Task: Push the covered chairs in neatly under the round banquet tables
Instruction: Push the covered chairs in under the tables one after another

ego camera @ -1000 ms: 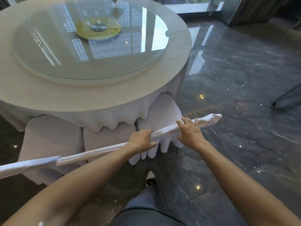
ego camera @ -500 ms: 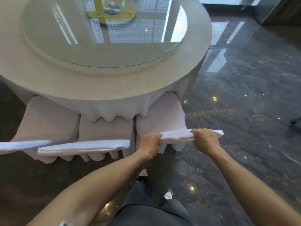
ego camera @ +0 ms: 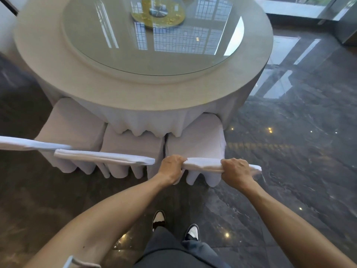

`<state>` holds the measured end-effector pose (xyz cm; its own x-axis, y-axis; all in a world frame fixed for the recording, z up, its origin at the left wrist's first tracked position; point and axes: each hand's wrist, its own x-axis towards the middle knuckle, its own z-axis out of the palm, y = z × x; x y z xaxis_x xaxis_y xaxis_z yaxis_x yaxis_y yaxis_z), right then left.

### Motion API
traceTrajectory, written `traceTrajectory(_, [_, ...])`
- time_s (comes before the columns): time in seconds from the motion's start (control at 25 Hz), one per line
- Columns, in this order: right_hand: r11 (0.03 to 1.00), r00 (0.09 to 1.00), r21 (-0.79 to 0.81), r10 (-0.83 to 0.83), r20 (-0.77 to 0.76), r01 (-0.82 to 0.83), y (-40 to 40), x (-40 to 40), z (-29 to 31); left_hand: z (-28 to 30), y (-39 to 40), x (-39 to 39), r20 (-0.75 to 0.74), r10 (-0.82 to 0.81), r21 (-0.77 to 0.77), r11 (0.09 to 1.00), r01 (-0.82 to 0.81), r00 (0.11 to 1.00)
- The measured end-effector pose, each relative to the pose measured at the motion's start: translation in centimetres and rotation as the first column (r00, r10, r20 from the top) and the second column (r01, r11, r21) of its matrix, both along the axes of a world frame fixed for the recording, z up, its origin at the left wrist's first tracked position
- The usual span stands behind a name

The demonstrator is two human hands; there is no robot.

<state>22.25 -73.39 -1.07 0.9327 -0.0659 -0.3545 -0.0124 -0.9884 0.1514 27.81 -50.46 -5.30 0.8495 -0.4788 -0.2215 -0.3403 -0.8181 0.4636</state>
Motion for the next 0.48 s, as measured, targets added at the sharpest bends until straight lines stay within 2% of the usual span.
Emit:
traceTrajectory(0.28, [0.991,0.992,0.076,-0.117,0.046,0.113,0.3,-0.4,-0.3,-0.2,0.4,1.4,0.0,-0.086,0.062,0.994,0.086,0.996])
traceTrajectory(0.48, [0.972,0.992,0.201,-0.128,0.01,0.123,0.0,-0.1,-0.3,0.7,0.0,2.7,-0.098,-0.158,0.182,0.968,0.174,0.983])
